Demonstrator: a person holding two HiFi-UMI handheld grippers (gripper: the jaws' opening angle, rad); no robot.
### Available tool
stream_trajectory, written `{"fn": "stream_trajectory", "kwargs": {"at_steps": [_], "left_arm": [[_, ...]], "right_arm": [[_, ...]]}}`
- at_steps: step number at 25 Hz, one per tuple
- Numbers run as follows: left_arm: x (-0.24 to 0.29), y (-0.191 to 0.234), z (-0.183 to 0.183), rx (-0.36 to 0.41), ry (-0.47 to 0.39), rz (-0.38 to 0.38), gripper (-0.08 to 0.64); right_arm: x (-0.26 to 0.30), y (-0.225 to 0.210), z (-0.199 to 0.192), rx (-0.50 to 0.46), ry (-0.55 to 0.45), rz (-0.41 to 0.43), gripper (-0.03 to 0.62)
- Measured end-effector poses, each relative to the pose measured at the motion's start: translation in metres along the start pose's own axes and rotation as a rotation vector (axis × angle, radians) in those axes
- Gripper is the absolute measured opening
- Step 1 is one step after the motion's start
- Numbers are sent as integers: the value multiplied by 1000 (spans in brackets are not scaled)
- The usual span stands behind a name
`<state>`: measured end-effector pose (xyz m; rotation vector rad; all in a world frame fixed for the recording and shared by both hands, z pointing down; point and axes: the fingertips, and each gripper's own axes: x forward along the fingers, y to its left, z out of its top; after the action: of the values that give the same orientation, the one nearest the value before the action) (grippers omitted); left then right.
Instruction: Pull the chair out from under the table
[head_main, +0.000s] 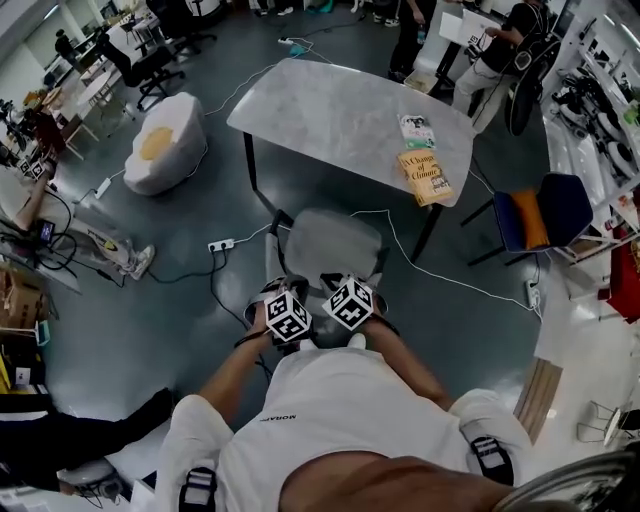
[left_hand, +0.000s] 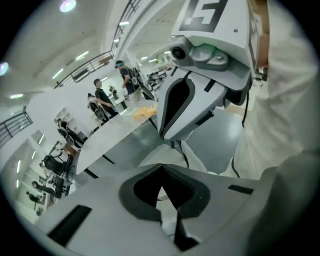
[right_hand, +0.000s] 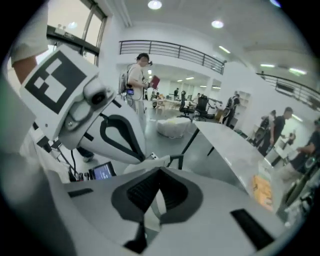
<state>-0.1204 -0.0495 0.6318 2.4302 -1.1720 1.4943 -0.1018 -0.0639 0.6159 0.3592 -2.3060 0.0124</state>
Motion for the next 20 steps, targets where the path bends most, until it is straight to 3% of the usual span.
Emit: {"fn": "stream_trajectory", "kwargs": {"at_steps": [3, 7, 11, 20], "left_arm": [[-11, 14, 21, -130, -67, 27, 2], [-27, 36, 47, -238, -141, 92, 2], [-44, 56, 74, -331, -220, 150, 2], [-97, 100, 142, -566, -489, 278, 2]], "right_arm": [[-17, -13, 12, 104, -72, -36, 12], [-33, -34, 28, 182, -162, -107, 12], [-57, -54, 51, 230, -265, -177, 12], [-132, -96, 102, 342, -531, -321, 12]]}}
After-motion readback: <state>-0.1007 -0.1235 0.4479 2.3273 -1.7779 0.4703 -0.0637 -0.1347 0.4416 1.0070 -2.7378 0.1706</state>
